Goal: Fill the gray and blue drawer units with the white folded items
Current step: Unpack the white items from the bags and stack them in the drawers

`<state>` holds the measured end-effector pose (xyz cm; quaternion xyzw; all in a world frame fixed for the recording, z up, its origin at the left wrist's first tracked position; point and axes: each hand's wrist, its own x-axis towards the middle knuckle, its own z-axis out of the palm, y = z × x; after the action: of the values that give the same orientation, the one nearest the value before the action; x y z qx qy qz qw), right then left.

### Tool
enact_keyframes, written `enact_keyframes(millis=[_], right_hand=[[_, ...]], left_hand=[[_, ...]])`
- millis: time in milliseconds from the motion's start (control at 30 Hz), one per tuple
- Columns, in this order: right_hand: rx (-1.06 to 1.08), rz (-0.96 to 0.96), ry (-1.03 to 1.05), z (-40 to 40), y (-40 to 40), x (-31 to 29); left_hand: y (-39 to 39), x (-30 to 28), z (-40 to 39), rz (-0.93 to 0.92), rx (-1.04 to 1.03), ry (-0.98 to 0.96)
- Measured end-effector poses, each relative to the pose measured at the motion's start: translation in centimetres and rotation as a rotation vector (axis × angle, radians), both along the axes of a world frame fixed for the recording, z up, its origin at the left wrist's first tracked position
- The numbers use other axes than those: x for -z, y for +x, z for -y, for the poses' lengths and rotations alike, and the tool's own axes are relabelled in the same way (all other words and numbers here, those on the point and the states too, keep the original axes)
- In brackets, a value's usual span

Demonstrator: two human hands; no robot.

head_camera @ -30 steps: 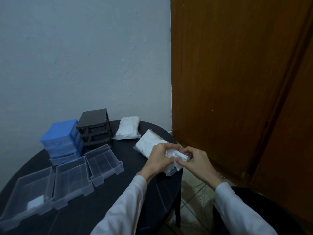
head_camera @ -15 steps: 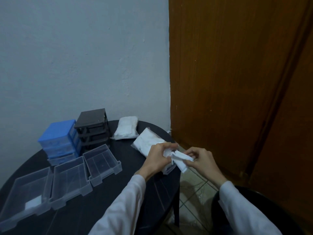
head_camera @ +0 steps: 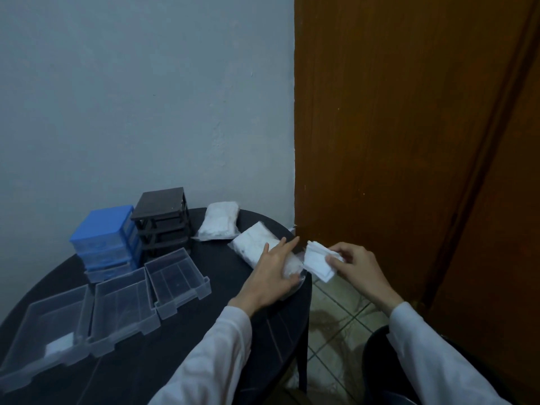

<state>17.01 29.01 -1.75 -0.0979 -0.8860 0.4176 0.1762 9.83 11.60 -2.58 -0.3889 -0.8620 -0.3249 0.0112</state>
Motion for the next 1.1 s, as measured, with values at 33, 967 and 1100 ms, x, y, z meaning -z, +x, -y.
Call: enact_keyframes(millis=[33,967,1100], right_hand=[[0.006,-0.008,0.017,0.2,-0.1,-0.4],[-0.278,-0.019,0.057,10.9,-4.6,-3.3],[-0.307,-0.017,0.061,11.7,-5.2,-2.8]], left_hand=[[0.0,-0.2,0.6,0.032,-0.024,0.036],[3.0,2.8,12.5,0.041,-0.285,0.084],[4.0,2.3,13.3,0.208,-0.176,0.192]])
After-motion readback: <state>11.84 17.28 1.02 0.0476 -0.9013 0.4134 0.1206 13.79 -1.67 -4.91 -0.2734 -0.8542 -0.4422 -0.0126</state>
